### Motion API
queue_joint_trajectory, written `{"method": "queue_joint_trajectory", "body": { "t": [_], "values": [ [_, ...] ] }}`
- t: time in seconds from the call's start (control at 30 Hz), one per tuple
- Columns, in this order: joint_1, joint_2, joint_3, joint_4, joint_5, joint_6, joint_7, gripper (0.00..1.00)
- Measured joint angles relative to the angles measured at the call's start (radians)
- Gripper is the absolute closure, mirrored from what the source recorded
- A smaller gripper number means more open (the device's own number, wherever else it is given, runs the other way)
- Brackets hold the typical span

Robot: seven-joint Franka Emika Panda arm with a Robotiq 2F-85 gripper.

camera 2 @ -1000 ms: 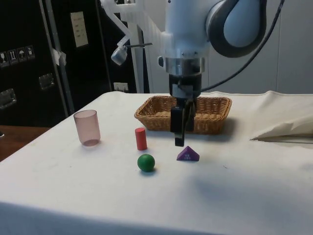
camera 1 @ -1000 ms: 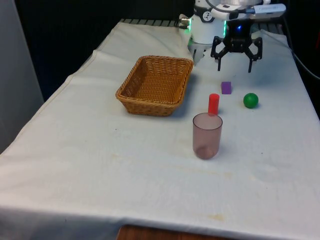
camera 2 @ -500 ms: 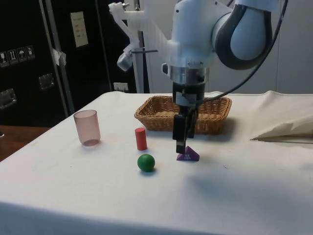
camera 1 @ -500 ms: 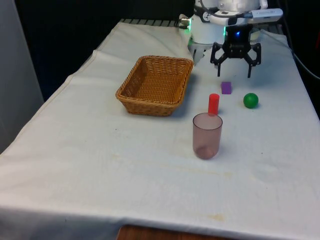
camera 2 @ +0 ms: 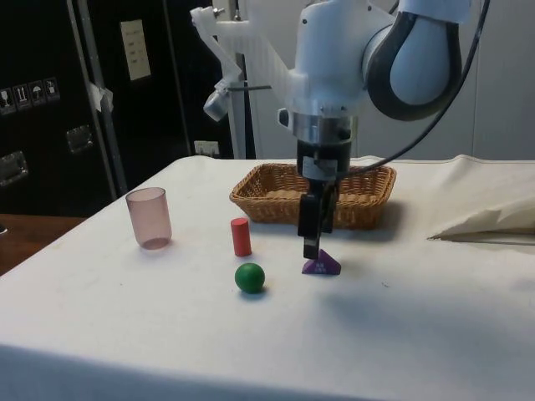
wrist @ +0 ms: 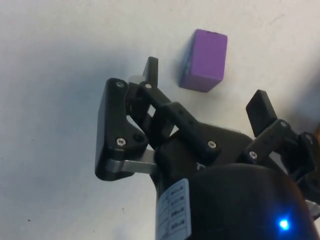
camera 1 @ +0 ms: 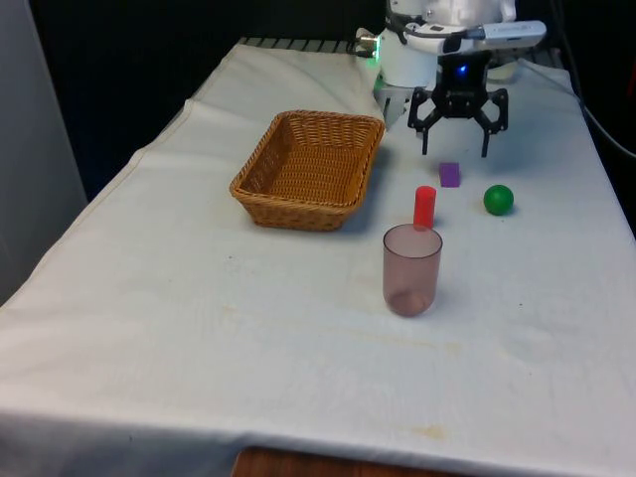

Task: Pick up the triangular block and place it into the basket.

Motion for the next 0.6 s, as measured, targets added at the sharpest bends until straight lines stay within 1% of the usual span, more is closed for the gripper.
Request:
{"method": "queue_joint_trajectory", "body": {
  "t": [0.3, 0.53, 0.6],
  "values": [
    [0.0, 0.011, 0.0, -0.006, 0.0, 0.006, -0.012, 0.0],
    [0.0, 0.036, 0.0, -0.004, 0.0, 0.029, -0.024, 0.0],
    [0.0, 0.048, 0.0, -0.003, 0.0, 0.044, -0.027, 0.0]
  ]
}}
